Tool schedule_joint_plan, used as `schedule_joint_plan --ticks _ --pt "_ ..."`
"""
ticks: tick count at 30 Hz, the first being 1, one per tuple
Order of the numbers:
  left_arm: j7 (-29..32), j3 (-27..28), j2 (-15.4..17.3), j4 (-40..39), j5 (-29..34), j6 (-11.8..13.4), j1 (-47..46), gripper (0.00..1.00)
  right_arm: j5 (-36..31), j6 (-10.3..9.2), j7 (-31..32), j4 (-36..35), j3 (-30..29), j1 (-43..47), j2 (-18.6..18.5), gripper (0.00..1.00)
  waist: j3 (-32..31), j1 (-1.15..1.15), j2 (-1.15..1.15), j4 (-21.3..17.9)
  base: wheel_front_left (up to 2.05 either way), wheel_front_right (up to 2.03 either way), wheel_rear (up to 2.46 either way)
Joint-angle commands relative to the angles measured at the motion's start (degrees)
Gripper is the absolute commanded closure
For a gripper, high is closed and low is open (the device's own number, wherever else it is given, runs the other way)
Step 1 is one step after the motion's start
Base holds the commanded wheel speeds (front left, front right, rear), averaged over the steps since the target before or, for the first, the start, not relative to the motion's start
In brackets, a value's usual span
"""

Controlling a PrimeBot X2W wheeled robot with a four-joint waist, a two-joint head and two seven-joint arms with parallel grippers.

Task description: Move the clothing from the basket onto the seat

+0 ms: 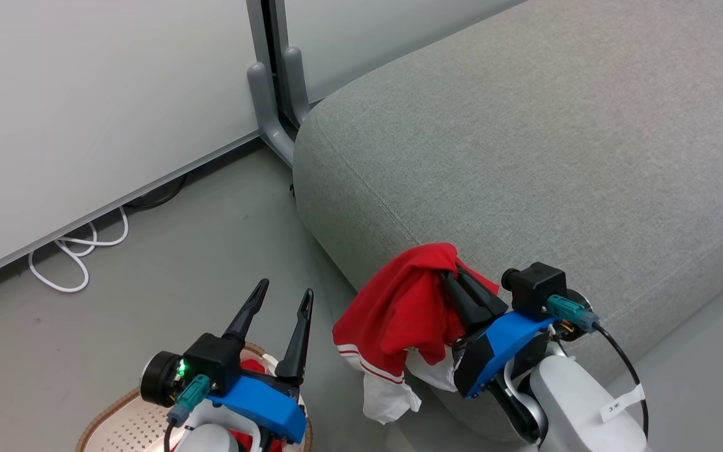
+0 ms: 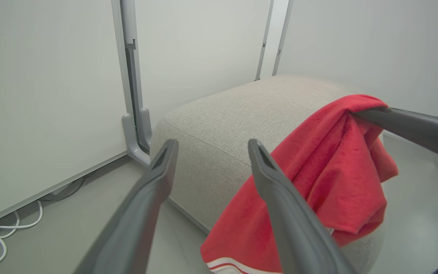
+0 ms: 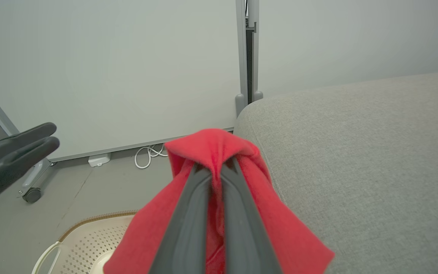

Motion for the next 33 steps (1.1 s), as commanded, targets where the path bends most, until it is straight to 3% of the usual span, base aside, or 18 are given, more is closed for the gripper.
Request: schedule_joint_plan --ticks 1,12,20,33 --pt "-0.15 -0.09 0.18 -0.13 -0.15 -0.05 -0.18 0.0 -0.02 0.01 0.04 -0.1 0.0 0.49 -0.06 1.0 -0.07 0.0 0.0 0.04 0.0 0.0 0.0" --pt "-0.15 -0.86 0.54 -0.86 -0.09 -0.05 -0.21 0.0 -1.36 0.01 0.78 -0.37 -2.35 -2.15 -0.06 1.0 1.29 0.0 0.0 1.06 0.0 0.0 0.0" --pt "-0.16 -2.46 2.36 -3.14 0.43 -0.05 -3.25 0.0 -2.31 0.01 1.75 -1.21 -10.07 -11.44 -0.27 1.0 7.27 0.0 0.0 2.77 0.0 0.0 0.0" --pt "-0.15 -5.66 6.48 -8.2 0.85 -0.06 -9.26 0.0 -5.77 0.01 8.24 -5.38 -27.0 -30.98 -12.21 1.0 18.32 0.0 0.0 7.87 0.0 0.0 0.0"
